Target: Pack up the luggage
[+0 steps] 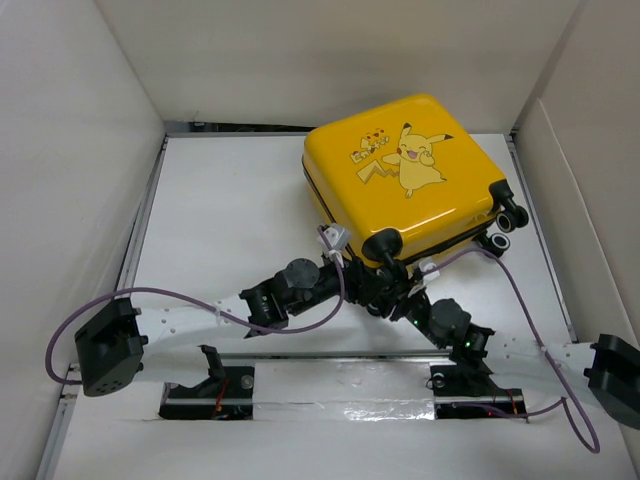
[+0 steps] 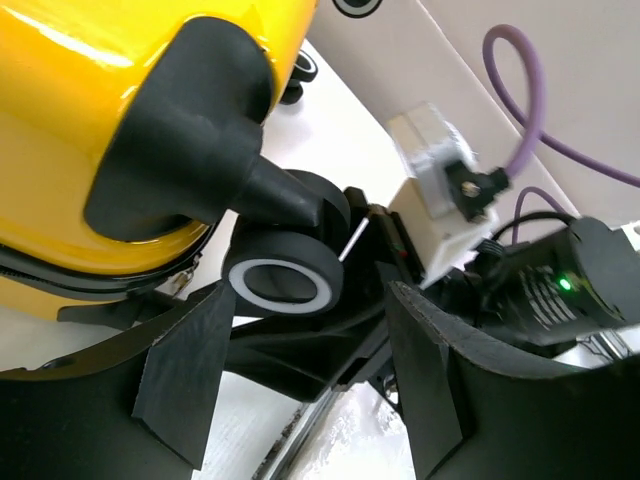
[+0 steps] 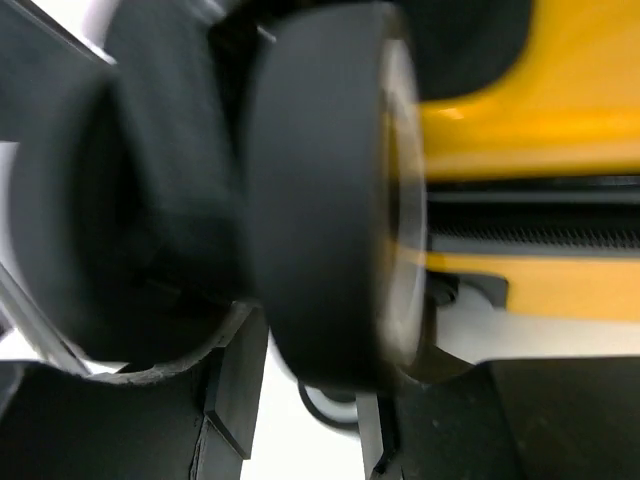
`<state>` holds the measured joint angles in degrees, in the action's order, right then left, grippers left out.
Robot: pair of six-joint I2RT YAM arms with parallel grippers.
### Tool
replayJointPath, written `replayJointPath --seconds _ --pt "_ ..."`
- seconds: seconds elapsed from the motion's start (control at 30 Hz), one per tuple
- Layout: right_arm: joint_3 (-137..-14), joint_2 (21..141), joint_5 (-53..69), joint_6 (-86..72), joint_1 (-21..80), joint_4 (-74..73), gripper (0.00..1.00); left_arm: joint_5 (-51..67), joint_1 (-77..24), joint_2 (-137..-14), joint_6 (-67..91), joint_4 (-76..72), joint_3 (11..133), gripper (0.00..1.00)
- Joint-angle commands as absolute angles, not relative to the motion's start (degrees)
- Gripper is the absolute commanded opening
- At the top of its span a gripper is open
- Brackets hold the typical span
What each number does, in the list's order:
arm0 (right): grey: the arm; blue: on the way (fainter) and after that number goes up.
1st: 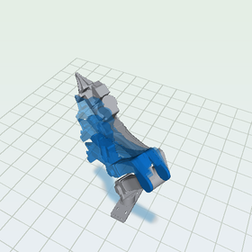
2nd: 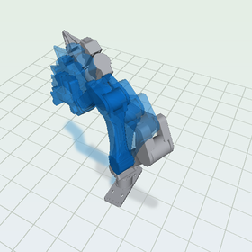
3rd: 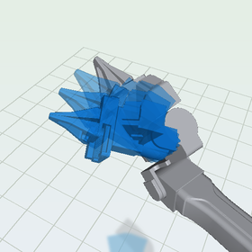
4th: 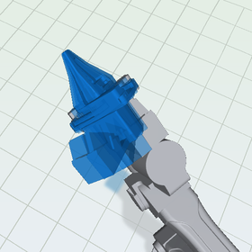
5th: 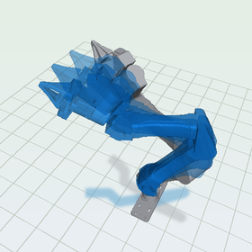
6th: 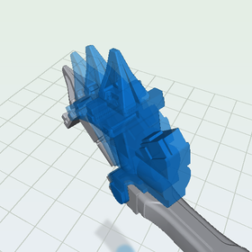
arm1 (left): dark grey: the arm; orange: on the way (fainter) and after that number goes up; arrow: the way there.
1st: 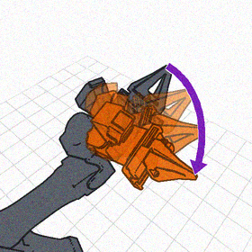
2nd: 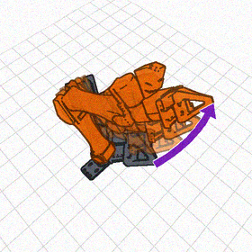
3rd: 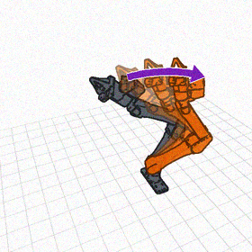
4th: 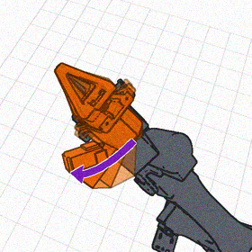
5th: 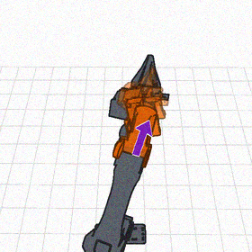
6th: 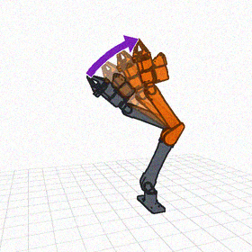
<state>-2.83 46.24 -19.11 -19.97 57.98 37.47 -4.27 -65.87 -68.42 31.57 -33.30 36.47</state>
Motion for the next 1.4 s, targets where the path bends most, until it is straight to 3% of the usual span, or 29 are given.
replayJointPath --seconds 0.0,0.23,0.37,0.4,0.53,0.63,0.7,0.77,1.07,1.23,1.37 --pt "-3.7 48.9 -31.7 -18.4 61.7 52.7 0.43 -3.0 -65.1 -68.1 32.5 -35.1 38.1 0.58" --pt "-5.8 53.0 -47.4 -16.5 62.6 56.0 0.38 -1.5 -62.7 -70.6 32.7 -36.5 38.5 0.57" --pt "-6.4 57.3 -50.8 -16.8 63.1 60.0 0.25 -0.9 -62.1 -71.6 32.5 -37.0 39.2 0.55" --pt "-6.2 59.1 -51.5 -16.2 63.7 64.0 0.18 -0.7 -62.1 -71.8 32.5 -37.0 39.4 0.55" --pt "-6.7 62.0 -52.4 -14.0 65.0 71.2 0.11 -0.4 -61.5 -72.8 32.7 -37.2 39.7 0.55" --pt "-8.5 63.2 -49.0 -15.1 65.8 69.5 0.16 -0.4 -61.0 -72.6 33.0 -37.5 39.2 0.54" --pt "-8.2 64.2 -49.0 -15.4 67.5 70.2 0.29 -0.4 -60.5 -72.2 33.2 -38.1 38.8 0.56" --pt "-6.7 64.9 -51.2 -16.6 70.1 70.4 0.34 -0.4 -58.9 -71.9 33.7 -39.1 38.2 0.58" --pt "-6.4 74.1 -50.3 -18.1 71.8 76.0 0.35 9.7 -57.3 -78.4 34.2 -40.3 43.9 0.59" --pt "-9.2 75.8 -56.6 -17.2 72.4 73.4 0.44 12.9 -57.3 -80.5 34.8 -40.5 45.4 0.57" --pt "-10.0 75.3 -61.3 -11.4 72.4 77.6 0.44 12.2 -57.3 -79.0 34.5 -40.0 44.8 0.57"
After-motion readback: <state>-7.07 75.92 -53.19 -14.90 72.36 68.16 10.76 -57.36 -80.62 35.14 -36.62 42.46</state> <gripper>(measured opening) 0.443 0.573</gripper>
